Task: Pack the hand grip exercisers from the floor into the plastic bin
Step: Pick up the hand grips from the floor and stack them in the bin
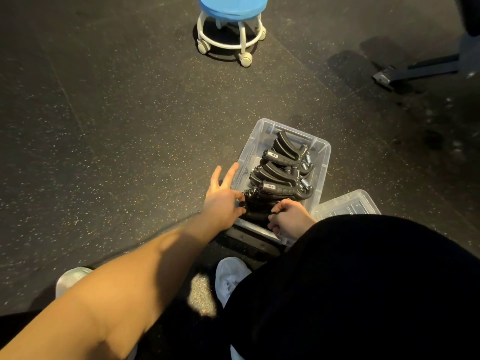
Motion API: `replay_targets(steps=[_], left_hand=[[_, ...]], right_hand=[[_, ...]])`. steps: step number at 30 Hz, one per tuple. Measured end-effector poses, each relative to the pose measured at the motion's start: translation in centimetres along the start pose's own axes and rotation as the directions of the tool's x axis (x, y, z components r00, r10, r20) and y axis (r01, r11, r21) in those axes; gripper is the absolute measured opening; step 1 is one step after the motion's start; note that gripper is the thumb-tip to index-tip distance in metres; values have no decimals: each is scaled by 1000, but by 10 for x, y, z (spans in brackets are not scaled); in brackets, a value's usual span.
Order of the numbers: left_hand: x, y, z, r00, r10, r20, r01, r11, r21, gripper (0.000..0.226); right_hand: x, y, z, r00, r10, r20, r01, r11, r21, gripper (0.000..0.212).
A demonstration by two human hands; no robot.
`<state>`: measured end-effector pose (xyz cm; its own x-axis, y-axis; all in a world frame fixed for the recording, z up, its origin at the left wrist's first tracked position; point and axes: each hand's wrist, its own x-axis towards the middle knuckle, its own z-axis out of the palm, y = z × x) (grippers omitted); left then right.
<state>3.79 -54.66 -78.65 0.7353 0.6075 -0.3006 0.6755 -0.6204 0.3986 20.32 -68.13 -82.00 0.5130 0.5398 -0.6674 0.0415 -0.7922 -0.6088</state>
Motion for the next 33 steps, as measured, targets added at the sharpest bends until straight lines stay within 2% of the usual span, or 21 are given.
replay_targets(steps=[2,4,5,8,10,16,19,24,27,29,31,33], left_hand=[[1,13,5,982,-185,30,187,978,-93,18],[1,24,7,914,-390,111,406,882,-239,22],[3,27,8,885,-445,140,466,848,-254,24],[11,30,8,830,-524,192,554,816,-165,25],[14,33,8,810,-559,178,579,811,-86,26],[22,43,10,821,-566,76,558,823,106,36],[22,42,6,811,-578,91,572,816,89,37],[15,34,9,847,-522,98,523,852,20,34],[8,25,11,910,-409,64,413,906,-89,21],[3,14,16,951,-307,47,309,925,-220,15],[-2,1,20,980,-200,2,187,908,-374,22],[-11,-10,21,992,-100,-73,55,885,-463,30]], right_hand=[[0,-6,3,1000,28,9,-28,1000,-14,16],[4,-6,7,998,63,16,-63,998,-20,14],[5,-5,9,996,87,3,-87,996,-16,13],[10,-3,16,990,139,-34,-140,990,-13,10],[11,-5,19,982,179,-60,-180,984,-12,8],[2,-13,27,981,175,-85,-185,975,-125,8],[9,-13,30,977,200,-68,-207,969,-134,8],[15,-8,27,976,210,-62,-218,959,-182,12],[13,-7,30,982,174,-74,-188,925,-329,19],[9,-13,27,990,121,-77,-143,873,-466,21],[0,-24,19,993,21,-113,-88,769,-633,17],[-4,-28,16,982,-119,-147,-23,694,-719,18]])
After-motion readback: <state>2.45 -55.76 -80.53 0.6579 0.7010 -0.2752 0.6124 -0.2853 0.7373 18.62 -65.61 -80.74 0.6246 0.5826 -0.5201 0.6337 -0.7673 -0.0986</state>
